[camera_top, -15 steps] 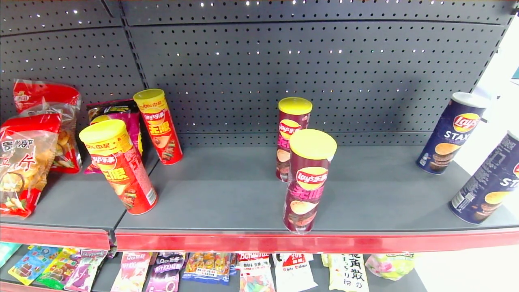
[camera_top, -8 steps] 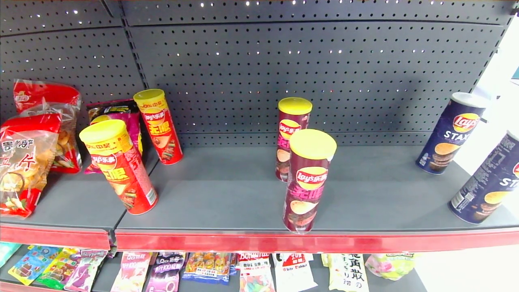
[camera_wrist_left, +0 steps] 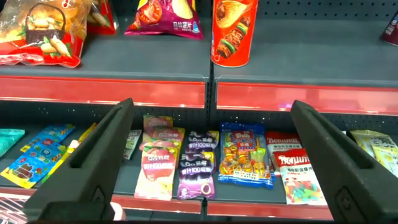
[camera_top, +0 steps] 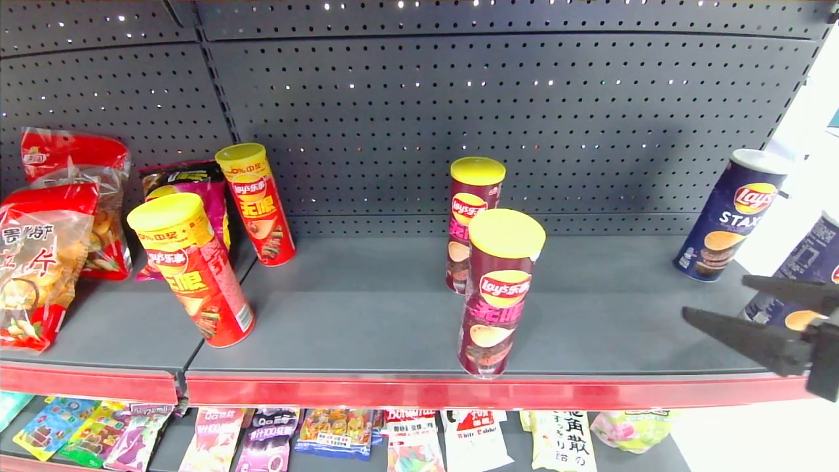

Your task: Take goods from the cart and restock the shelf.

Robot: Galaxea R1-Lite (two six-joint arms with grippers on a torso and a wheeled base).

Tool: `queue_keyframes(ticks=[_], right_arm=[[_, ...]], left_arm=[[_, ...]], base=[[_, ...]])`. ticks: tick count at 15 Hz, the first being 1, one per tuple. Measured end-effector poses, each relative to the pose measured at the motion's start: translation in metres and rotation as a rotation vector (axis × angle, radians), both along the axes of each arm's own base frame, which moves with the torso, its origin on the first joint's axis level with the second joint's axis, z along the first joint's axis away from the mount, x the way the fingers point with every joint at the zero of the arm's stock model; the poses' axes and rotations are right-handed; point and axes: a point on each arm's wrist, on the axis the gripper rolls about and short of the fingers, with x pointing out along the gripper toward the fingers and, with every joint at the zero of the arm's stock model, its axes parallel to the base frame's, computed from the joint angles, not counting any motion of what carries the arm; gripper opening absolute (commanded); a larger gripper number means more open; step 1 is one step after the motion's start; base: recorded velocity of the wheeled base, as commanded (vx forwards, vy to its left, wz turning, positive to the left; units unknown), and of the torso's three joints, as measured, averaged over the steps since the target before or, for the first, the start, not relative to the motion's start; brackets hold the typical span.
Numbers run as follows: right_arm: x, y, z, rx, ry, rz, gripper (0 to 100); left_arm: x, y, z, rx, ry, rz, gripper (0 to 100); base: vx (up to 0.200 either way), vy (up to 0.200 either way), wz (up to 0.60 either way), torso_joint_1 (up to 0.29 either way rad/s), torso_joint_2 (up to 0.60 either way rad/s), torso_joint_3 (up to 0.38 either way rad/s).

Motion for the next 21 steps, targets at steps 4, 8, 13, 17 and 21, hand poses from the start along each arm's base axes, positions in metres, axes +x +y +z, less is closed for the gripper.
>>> queue_keyframes(ticks=[4, 8, 13, 17, 21], right_arm=[[0.037, 0.032, -0.022, -0.076, 0.147, 0.040, 100], [0.065, 0.049, -0.045, -0.138, 0.228, 0.040, 100], [0.088, 0.062, -0.060, -0.182, 0.290, 0.040, 100], [0.098, 0.071, -0.069, -0.202, 0.321, 0.052, 100], [0.104, 0.084, -0.072, -0.218, 0.321, 0.071, 100]], left_arm=[[0.000, 0.000, 0.000, 0.000, 0.000, 0.000, 100], [0.000, 0.000, 0.000, 0.000, 0.000, 0.000, 100], [0.000, 0.000, 0.000, 0.000, 0.000, 0.000, 100], [0.000, 0.000, 0.000, 0.000, 0.000, 0.000, 100], [0.000, 0.000, 0.000, 0.000, 0.000, 0.000, 100]], base=[[0.000, 0.000, 0.00, 0.000, 0.00, 0.000], [0.000, 0.000, 0.00, 0.000, 0.00, 0.000], [0.000, 0.000, 0.00, 0.000, 0.00, 0.000], [0.000, 0.000, 0.00, 0.000, 0.00, 0.000], [0.000, 0.000, 0.00, 0.000, 0.00, 0.000]])
